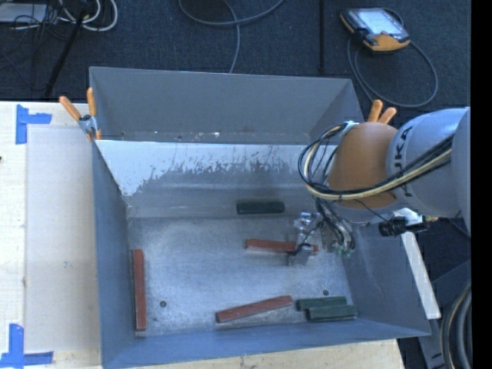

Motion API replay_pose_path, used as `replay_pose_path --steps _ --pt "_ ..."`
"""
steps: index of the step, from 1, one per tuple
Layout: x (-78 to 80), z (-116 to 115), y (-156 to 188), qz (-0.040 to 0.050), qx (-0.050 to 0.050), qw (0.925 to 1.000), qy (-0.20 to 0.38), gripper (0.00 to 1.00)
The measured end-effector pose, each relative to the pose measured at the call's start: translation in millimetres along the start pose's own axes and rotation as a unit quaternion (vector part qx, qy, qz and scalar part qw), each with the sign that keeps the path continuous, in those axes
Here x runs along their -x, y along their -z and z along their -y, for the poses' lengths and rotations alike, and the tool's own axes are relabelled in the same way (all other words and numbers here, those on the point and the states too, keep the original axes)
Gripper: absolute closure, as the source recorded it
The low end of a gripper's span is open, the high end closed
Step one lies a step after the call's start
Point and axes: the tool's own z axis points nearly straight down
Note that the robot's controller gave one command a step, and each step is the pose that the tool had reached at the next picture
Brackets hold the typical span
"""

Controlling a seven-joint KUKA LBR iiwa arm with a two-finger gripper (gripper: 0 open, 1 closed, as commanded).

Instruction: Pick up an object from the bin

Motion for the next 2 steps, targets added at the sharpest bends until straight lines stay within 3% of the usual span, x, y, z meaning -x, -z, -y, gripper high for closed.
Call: replay_pose_path --steps 1,2 --pt "0.0 -0.1 0.0 0.0 0.0 1.0 0.0 1.0" --pt "-14.9 38.2 132.3 0.0 0.0 0.9764 0.216 1.0"
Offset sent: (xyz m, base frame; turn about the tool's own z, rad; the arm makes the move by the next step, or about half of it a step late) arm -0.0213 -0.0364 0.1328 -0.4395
